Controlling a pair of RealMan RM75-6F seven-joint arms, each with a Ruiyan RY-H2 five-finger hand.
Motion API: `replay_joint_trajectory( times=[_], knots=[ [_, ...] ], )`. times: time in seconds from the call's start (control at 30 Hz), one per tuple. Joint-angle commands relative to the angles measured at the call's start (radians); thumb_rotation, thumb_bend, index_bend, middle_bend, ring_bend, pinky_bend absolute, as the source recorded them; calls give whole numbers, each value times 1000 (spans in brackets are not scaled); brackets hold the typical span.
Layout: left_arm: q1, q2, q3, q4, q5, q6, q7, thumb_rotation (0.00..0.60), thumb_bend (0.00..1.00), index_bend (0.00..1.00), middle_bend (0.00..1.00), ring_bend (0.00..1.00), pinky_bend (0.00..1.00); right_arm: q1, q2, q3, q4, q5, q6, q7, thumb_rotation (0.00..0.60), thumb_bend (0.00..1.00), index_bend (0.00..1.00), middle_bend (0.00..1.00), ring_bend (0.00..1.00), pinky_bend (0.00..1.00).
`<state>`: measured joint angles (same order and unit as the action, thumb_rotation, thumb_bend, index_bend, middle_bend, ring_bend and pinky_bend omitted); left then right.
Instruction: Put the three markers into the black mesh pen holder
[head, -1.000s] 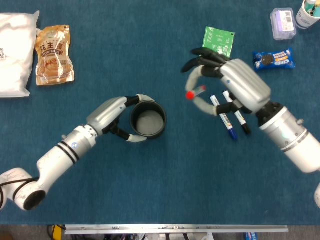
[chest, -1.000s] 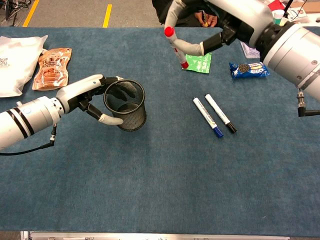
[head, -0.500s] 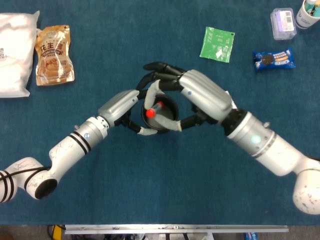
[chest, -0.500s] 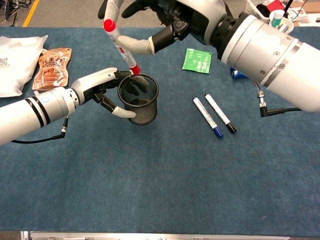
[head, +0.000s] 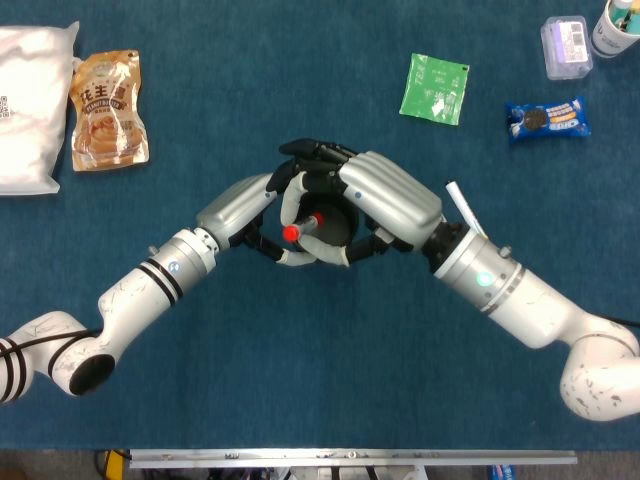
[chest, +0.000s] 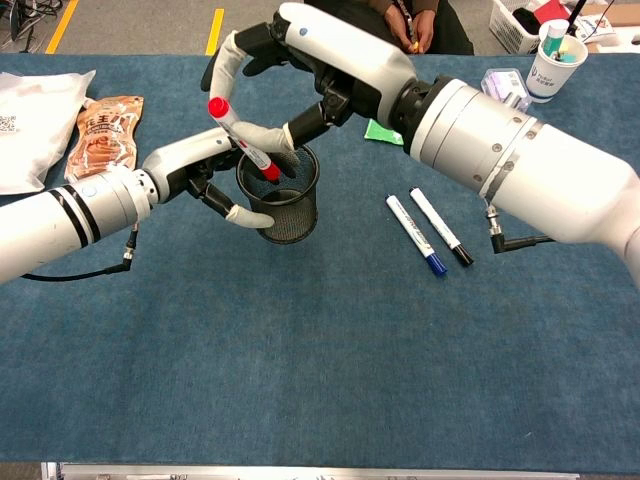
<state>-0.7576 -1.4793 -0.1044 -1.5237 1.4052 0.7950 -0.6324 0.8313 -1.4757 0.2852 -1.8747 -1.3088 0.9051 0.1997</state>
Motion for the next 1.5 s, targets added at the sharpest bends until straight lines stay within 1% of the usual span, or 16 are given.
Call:
replay_joint_trajectory(
  times=[0.03, 0.1, 0.17, 0.23, 0.33, 0.43, 0.53, 0.63, 0.73, 0.8, 0.87, 0.97, 1.1, 1.2, 1.33, 1.5],
  knots=[
    [-1, 3, -1, -2, 0, -1, 1, 600, 175, 254, 366, 288, 209, 9, -8, -18, 19, -9, -7, -31, 600, 290, 449, 257, 79, 108],
    [0, 6, -1, -3, 0, 2, 2, 600, 175, 253, 365, 287, 209, 11, -7, -22, 28, -13, -4, -43, 600, 197, 330, 219, 51, 95],
    [1, 9, 0, -3, 0, 3, 1, 600, 175, 252, 364, 287, 209, 5, -3, -23, 34, -22, 12, -49, 600, 137, 256, 200, 43, 91],
    [2, 12, 1, -2, 0, 4, 3, 600, 175, 252, 364, 287, 209, -4, 10, -22, 35, -34, 31, -51, 600, 121, 225, 194, 42, 91],
    [4, 19, 4, 1, 1, 4, 5, 600, 175, 252, 364, 287, 209, -32, 52, -22, 29, -70, 78, -39, 600, 121, 218, 193, 42, 91],
    [4, 26, 3, 3, 2, 5, 4, 600, 175, 252, 364, 287, 209, -77, 109, -43, 36, -161, 155, -21, 600, 121, 266, 232, 64, 115],
    [6, 39, 2, 3, 7, 13, 7, 600, 175, 252, 364, 287, 209, -123, 184, -83, 55, -256, 220, 8, 600, 122, 356, 291, 119, 208],
    [10, 54, 3, -3, 12, 21, 11, 600, 175, 252, 363, 286, 209, -160, 245, -131, 99, -341, 267, 32, 600, 125, 430, 328, 140, 235],
    [16, 67, 6, -13, 15, 31, 17, 600, 175, 252, 363, 286, 209, -183, 290, -191, 150, -419, 289, 60, 600, 129, 461, 347, 153, 253],
    [21, 74, 9, -21, 15, 36, 22, 600, 175, 252, 363, 285, 209, -197, 299, -226, 201, -480, 322, 73, 600, 131, 479, 362, 167, 279],
    [24, 79, 11, -28, 14, 39, 29, 600, 175, 252, 362, 285, 209, -210, 298, -256, 257, -533, 355, 70, 600, 133, 488, 375, 181, 308],
    [27, 85, 16, -40, 16, 42, 42, 600, 175, 252, 362, 285, 209, -222, 290, -293, 317, -577, 371, 54, 600, 133, 489, 376, 183, 315],
    [32, 90, 25, -55, 23, 48, 60, 600, 175, 252, 362, 284, 209, -234, 250, -322, 409, -616, 389, 11, 600, 134, 490, 372, 183, 318],
    [34, 94, 28, -63, 25, 49, 68, 600, 175, 252, 362, 284, 209, -238, 201, -347, 495, -648, 393, -22, 600, 141, 490, 355, 183, 281],
    [35, 97, 30, -66, 25, 49, 69, 600, 175, 252, 362, 284, 209, -234, 146, -385, 584, -673, 355, -59, 600, 141, 490, 328, 163, 223],
    [40, 100, 34, -65, 22, 50, 65, 600, 175, 251, 362, 283, 209, -233, 76, -407, 684, -678, 339, -88, 600, 142, 490, 309, 145, 198]
  ],
)
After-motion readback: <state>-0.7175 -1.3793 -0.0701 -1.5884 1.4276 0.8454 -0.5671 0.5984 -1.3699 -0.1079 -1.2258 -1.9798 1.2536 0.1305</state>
